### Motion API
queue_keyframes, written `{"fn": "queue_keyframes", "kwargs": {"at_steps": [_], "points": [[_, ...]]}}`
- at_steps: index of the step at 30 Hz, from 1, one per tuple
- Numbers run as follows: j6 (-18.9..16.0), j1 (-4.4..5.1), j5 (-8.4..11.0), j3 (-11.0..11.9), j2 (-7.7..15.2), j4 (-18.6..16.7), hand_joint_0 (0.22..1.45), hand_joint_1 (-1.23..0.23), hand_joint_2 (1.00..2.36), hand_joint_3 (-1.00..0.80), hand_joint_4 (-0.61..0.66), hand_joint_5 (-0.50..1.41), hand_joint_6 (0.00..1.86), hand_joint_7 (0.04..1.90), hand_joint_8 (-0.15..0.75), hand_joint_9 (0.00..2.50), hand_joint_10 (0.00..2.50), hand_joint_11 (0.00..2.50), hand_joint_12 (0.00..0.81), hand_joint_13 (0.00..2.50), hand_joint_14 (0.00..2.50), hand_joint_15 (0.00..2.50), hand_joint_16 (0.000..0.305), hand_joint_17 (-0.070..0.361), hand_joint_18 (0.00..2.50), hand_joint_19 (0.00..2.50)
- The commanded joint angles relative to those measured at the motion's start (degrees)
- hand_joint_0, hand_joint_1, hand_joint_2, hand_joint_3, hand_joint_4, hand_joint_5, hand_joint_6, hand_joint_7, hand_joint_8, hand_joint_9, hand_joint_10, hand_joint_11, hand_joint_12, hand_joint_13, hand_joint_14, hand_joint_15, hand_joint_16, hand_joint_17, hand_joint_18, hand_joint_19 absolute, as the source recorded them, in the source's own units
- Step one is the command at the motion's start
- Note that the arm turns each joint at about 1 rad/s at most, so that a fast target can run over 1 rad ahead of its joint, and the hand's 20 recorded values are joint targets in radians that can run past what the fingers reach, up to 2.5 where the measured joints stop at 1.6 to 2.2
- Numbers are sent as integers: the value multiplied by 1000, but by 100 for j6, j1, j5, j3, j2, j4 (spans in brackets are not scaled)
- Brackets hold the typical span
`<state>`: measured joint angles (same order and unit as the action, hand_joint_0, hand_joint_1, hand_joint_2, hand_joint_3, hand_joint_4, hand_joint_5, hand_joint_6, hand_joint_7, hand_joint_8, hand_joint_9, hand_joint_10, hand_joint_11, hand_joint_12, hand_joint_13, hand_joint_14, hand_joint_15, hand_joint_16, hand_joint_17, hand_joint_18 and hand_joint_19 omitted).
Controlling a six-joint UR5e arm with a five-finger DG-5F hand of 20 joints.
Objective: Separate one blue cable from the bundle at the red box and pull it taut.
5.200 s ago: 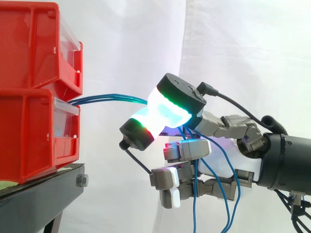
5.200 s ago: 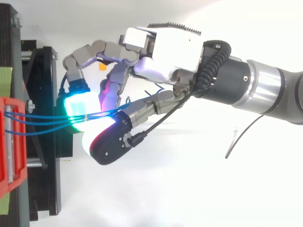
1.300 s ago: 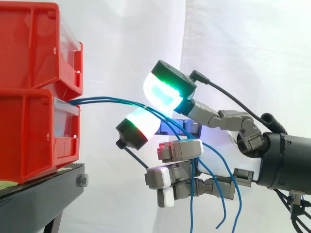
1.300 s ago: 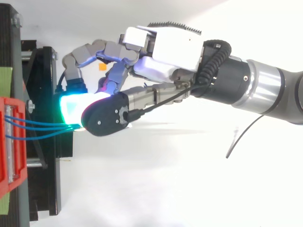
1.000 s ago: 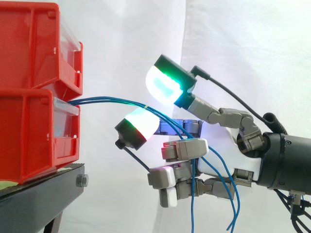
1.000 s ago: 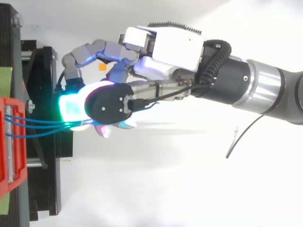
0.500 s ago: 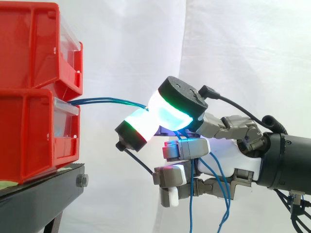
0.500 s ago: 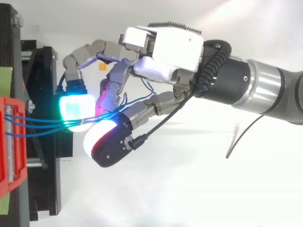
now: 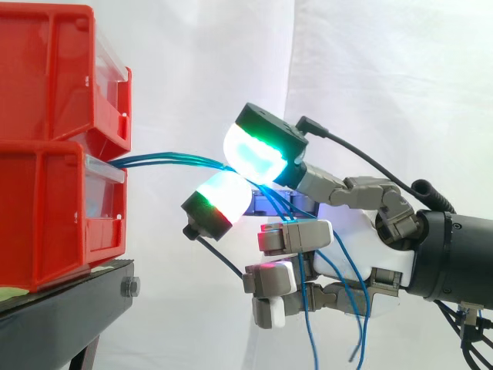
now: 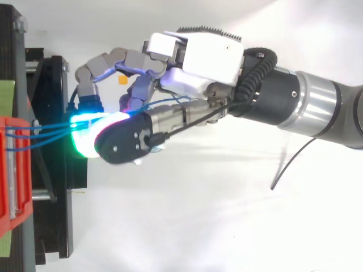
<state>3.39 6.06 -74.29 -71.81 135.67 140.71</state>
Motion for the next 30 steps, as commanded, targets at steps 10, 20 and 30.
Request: {"fn": "queue_keyframes", "kwargs": {"at_steps": [10,20,30], "points": [[3,0,3,0,3,0,563,-568,1000,-500,74,-166,795,1202,272,1456,26,1704,377,1247,32,1080,56,127,982,913],[3,0,3,0,3,0,510,-453,1000,-500,86,-161,793,1184,287,1484,23,1682,397,1260,31,1041,60,135,1013,886],[-5,0,3,9,3,0,608,-573,1016,-278,55,-162,794,1229,260,1462,26,1721,376,1247,33,1061,55,124,978,913]]}}
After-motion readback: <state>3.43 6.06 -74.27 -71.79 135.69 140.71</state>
